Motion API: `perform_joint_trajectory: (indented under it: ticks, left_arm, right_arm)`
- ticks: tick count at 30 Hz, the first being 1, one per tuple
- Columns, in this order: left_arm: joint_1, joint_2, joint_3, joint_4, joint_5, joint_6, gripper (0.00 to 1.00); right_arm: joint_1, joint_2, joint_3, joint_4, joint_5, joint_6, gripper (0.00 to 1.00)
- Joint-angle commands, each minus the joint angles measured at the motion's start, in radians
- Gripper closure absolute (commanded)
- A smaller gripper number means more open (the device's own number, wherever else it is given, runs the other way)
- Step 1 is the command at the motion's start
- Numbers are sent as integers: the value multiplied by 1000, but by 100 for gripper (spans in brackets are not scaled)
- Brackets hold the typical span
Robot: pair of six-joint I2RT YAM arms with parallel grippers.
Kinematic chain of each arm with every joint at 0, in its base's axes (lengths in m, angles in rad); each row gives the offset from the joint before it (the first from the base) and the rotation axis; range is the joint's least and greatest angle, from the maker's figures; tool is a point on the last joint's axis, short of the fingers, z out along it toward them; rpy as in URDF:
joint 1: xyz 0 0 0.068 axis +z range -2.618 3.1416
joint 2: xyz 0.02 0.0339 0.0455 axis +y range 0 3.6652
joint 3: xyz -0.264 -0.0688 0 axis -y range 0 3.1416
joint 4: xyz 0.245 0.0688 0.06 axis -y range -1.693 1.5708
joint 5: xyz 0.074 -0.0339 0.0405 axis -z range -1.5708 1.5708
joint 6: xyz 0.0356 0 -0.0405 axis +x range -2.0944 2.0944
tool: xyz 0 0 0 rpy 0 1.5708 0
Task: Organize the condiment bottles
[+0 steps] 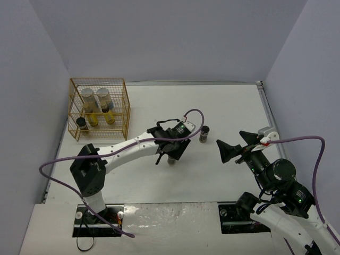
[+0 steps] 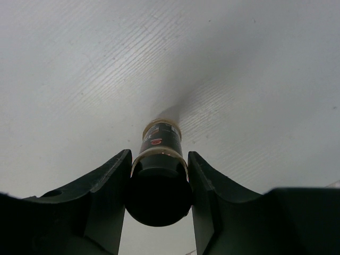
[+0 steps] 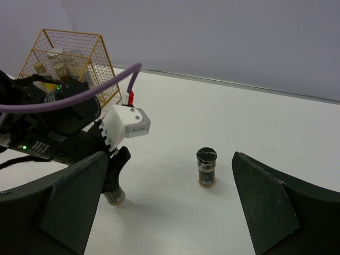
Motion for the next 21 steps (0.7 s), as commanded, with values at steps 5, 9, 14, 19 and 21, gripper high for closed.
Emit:
perform_joint_trajectory:
  ticks: [5, 9, 14, 19, 21]
  left_arm:
    - [186, -231, 119, -178, -95, 10, 89]
    - [356, -315, 167, -252, -75, 57, 89]
    - [590, -343, 238, -302, -32, 122, 89]
    - [806, -321, 300, -287, 40, 166, 90]
    - [866, -296, 324, -279, 66, 176, 90]
  right_arm:
    - [-1, 15, 22, 58, 17, 7, 0]
    - [1, 17, 21, 58, 16, 8, 0]
    - [1, 23, 23, 58, 8, 6, 0]
    - [1, 35, 20, 58, 0, 8, 0]
    - [0, 43, 21, 58, -4, 8, 0]
